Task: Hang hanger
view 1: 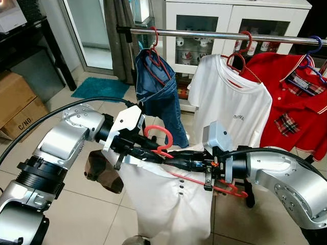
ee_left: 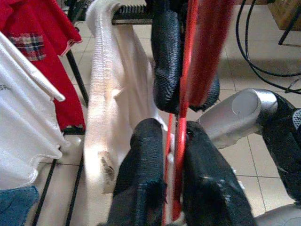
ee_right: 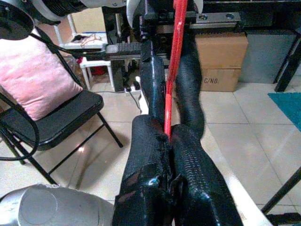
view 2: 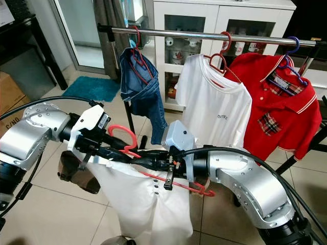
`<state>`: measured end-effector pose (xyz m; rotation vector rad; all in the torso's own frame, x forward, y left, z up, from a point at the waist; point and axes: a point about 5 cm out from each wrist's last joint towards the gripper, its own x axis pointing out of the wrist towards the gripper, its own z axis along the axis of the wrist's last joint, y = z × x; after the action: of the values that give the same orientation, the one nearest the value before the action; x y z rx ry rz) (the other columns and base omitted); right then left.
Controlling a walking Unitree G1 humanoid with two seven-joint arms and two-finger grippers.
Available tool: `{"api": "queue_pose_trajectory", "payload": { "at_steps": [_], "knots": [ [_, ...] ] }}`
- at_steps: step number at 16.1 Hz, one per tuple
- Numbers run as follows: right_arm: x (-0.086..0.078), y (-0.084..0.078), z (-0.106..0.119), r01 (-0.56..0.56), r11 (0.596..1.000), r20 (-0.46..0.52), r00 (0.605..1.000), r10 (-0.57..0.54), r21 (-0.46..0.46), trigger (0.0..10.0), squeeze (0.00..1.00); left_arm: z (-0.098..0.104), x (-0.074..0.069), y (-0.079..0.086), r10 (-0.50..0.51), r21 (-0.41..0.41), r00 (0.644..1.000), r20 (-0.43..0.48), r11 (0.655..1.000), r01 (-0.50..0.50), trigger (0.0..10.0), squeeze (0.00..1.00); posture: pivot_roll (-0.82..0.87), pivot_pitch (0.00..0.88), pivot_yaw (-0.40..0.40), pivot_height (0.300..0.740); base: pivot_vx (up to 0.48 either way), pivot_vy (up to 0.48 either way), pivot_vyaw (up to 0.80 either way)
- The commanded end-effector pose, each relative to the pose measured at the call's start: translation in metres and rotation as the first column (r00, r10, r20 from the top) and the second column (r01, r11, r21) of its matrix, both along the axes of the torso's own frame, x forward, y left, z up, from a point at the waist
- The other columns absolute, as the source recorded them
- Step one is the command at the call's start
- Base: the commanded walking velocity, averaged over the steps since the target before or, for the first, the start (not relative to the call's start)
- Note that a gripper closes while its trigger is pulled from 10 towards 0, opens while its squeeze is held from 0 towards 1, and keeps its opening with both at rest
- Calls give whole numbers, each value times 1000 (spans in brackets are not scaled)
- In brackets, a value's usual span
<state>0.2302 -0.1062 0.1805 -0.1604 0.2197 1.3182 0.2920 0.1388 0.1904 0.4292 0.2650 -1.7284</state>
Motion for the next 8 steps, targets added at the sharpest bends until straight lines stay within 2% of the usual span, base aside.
{"api": "queue_pose_trajectory", "payload": {
  "at_steps": [1,8],
  "knots": [
    [-3,6,12,-51,998,44,998,49,33,10000,0,-3,1,-1,13,19,1000,-4,1000,-13,0,0,-77,0,77,740,0,0,0],
    [-3,5,13,-58,998,45,997,56,31,10000,0,0,0,-1,12,-5,999,-37,1000,-12,0,0,-78,0,75,740,0,0,0]
  ]
}}
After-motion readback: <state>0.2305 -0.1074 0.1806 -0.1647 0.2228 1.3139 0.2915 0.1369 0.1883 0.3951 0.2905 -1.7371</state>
